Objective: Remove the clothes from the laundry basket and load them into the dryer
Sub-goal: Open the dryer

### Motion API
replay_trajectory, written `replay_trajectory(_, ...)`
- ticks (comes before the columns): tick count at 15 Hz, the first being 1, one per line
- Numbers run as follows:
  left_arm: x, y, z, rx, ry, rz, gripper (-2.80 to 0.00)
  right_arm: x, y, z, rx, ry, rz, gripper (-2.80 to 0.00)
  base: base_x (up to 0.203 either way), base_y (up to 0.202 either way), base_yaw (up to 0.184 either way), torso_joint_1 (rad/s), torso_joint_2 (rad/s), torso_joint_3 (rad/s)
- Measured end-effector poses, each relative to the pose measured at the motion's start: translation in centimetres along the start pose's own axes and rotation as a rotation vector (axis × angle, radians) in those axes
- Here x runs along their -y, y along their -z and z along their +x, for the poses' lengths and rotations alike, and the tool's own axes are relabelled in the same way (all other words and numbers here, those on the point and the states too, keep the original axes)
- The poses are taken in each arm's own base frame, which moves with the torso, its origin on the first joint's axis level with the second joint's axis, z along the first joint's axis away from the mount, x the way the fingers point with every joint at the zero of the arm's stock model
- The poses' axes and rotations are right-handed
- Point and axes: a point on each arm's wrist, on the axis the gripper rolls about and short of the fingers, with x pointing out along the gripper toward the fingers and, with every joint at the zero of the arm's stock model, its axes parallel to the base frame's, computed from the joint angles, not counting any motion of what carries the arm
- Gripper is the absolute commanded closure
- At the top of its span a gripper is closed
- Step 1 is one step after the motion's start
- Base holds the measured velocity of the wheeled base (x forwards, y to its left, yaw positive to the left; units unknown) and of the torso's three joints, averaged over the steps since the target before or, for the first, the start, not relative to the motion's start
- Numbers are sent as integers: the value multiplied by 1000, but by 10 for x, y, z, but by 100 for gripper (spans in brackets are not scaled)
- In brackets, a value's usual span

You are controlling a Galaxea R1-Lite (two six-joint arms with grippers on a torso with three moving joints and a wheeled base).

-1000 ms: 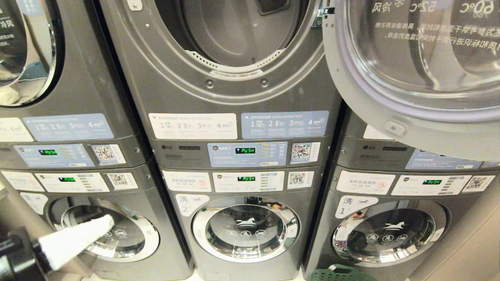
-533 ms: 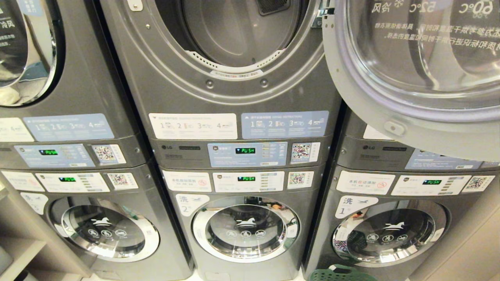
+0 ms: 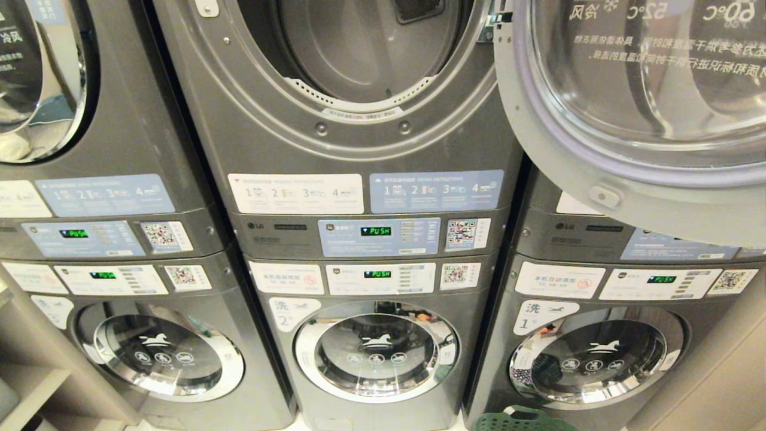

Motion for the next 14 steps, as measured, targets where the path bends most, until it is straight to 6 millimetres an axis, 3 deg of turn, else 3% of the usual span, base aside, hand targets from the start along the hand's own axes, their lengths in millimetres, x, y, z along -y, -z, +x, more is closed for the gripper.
replay_trajectory(4, 1, 2, -3, 40, -9, 8, 0, -2, -71, 3, 86, -182, 30, 0, 0, 0, 0, 0, 0, 0)
replay_trajectory(8, 0, 3, -4, 44, -21, -5, 0, 1, -143, 45, 190, -315, 87, 0, 0, 0, 0, 0, 0, 0)
replay_trajectory(11, 0, 3, -4, 40, -44, -43, 0, 4, -172, 87, 279, -340, 68, 0, 0, 0, 0, 0, 0, 0)
replay_trajectory(14, 0, 3, -4, 38, -47, -50, 0, 8, -187, 119, 375, -293, -7, 0, 0, 0, 0, 0, 0, 0)
